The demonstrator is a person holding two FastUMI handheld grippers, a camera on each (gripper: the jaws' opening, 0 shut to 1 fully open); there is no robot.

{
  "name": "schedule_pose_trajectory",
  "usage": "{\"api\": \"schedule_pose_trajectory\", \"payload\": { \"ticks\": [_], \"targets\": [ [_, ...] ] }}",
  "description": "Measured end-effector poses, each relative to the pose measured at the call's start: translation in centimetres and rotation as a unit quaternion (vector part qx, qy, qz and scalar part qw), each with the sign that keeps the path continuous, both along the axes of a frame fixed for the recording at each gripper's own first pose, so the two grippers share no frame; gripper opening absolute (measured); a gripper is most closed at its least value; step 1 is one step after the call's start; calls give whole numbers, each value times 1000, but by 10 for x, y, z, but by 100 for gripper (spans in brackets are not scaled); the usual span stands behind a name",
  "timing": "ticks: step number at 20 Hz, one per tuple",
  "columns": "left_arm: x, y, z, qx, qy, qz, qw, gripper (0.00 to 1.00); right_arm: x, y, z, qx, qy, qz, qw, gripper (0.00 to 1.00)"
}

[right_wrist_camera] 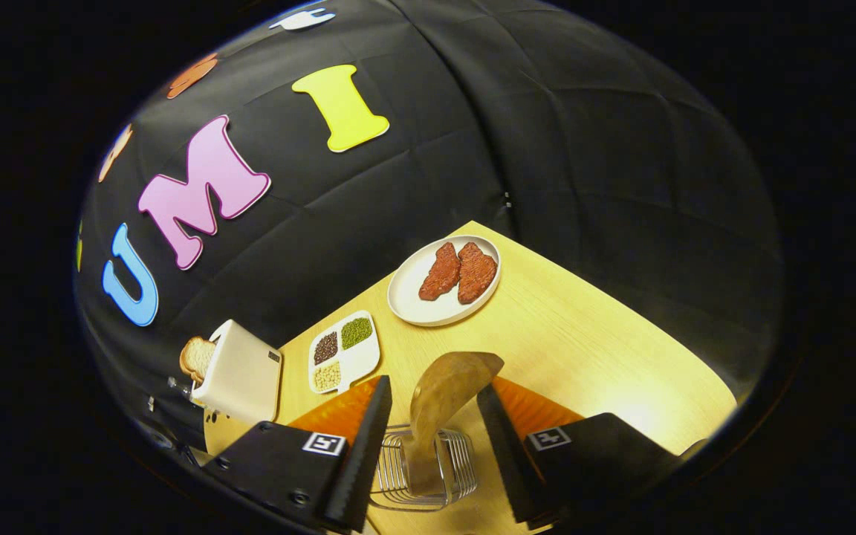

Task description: Close the left gripper, press the button to open the rice cooker; take a wooden spoon from the chopstick holder with the right hand, scoop a spoonful of rice and pour it into the rice cooker, then put the wooden spoon back into the chopstick holder.

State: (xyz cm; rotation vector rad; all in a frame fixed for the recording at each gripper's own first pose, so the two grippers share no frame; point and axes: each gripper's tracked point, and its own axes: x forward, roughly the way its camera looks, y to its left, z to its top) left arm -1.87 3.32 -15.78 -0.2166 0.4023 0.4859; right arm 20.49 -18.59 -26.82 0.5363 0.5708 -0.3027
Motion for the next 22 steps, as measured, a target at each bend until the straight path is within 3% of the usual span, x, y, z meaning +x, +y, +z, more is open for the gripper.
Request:
{"api": "schedule_pose_trajectory", "payload": {
  "ticks": [1,2,3,4,5,8,9,18,22],
  "targets": [
    [-1,-4,-4,0,1,-1,1000,95,0,1,-3,5,5,-1,1000,68],
    [1,-6,-6,1,2,-3,1000,92,-1,0,-4,6,10,-2,1000,54],
    [2,-10,-6,2,3,-6,1000,95,0,-1,-4,7,10,-3,1000,49],
    [3,-14,-9,4,3,-10,1000,95,2,2,-4,14,9,-2,1000,36],
    [3,-17,-10,6,5,-14,1000,95,1,4,-4,21,11,-2,1000,36],
    [5,-28,-14,7,6,-25,1000,96,4,11,-1,39,10,2,999,17],
    [5,-30,-15,6,7,-28,1000,96,2,14,3,37,7,5,999,21],
    [1,-24,-13,0,-9,-52,999,96,-1,31,94,-5,-82,23,996,18],
    [-4,-6,-14,9,-16,-67,998,95,-17,57,137,0,-116,39,992,18]
  ]
}}
